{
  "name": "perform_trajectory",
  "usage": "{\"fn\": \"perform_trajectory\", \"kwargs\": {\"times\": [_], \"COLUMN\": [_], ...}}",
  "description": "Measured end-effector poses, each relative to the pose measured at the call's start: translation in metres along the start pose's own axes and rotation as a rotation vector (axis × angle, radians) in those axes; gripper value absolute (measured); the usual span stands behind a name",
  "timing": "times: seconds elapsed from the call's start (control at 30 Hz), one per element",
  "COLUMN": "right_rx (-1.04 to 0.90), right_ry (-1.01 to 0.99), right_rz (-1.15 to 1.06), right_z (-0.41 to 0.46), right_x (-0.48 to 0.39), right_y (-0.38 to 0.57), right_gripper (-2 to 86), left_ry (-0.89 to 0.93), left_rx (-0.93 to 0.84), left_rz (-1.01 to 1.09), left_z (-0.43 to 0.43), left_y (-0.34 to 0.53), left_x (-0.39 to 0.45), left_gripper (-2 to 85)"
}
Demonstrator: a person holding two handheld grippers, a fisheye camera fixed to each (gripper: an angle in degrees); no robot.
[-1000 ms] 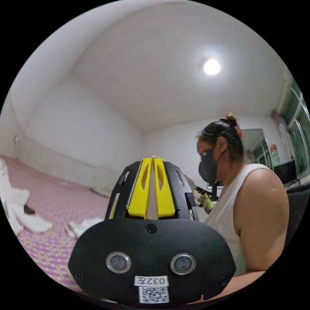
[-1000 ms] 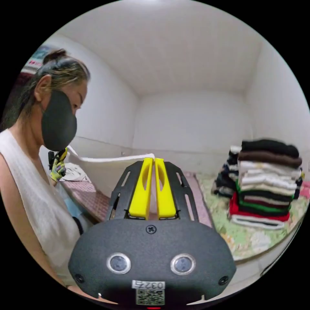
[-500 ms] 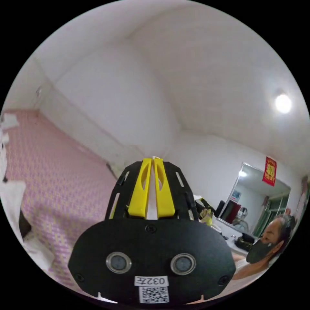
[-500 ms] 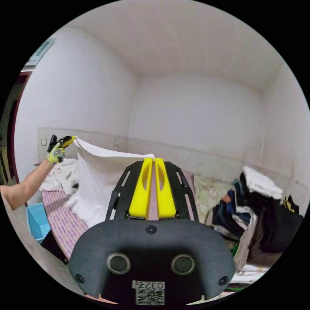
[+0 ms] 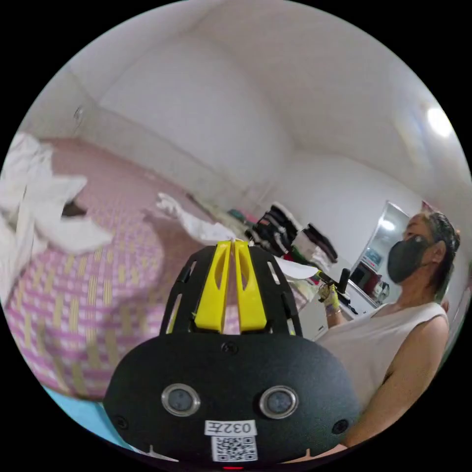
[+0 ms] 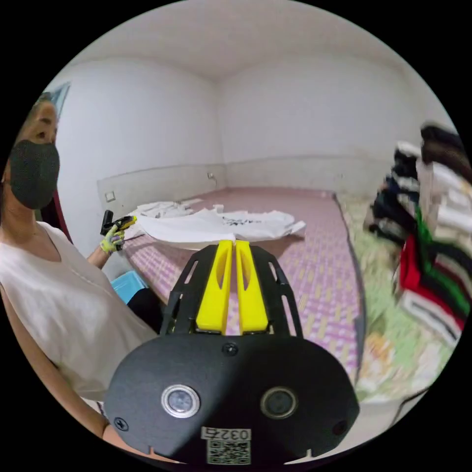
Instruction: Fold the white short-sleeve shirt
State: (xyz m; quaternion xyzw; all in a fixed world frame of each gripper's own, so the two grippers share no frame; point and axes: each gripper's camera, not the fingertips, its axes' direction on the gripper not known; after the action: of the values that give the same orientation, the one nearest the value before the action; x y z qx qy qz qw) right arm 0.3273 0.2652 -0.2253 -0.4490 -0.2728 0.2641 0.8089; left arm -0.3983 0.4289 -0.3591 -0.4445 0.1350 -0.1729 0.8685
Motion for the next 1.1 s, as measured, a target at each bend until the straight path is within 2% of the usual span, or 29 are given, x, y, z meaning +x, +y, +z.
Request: {"fn": "perform_trajectory", "kwargs": {"times": [0.1,0.2,0.57,0.73,0.83,0.97,1.03,1.1], "right_rx": [-0.053,-0.059,-0.070,-0.256,-0.155,-0.022,-0.085,-0.184], "right_ry": [-0.044,-0.047,-0.027,-0.056,-0.019,-0.142,-0.187,-0.115], "right_rz": [0.176,0.228,0.182,0.253,0.257,0.193,0.141,0.119], "right_z": [0.020,0.021,0.008,0.007,-0.019,-0.010,0.029,0.060], "right_x": [0.023,0.028,0.028,0.048,0.050,0.041,0.029,0.020], "right_y": [0.038,0.051,0.041,0.034,0.025,0.006,-0.010,-0.018], "right_gripper": [-1.0,-1.0,-0.8,2.4,5.2,0.8,-0.2,-0.6], "left_ry": [-0.038,-0.102,-0.036,-0.084,-0.111,-0.062,-0.021,-0.085], "left_rx": [-0.112,-0.174,-0.165,-0.248,-0.181,-0.041,-0.105,-0.231], "left_rz": [-0.059,-0.030,-0.006,0.083,0.140,0.153,0.148,0.155], "left_z": [0.021,0.026,-0.003,-0.031,-0.063,-0.067,-0.033,-0.001], "left_y": [0.027,0.025,0.011,0.001,-0.013,-0.036,-0.056,-0.071], "left_x": [-0.010,0.001,0.033,0.062,0.081,0.094,0.100,0.108], "left_gripper": [-1.3,-1.2,-1.2,2.1,1.9,-0.5,-0.8,-0.8]}}
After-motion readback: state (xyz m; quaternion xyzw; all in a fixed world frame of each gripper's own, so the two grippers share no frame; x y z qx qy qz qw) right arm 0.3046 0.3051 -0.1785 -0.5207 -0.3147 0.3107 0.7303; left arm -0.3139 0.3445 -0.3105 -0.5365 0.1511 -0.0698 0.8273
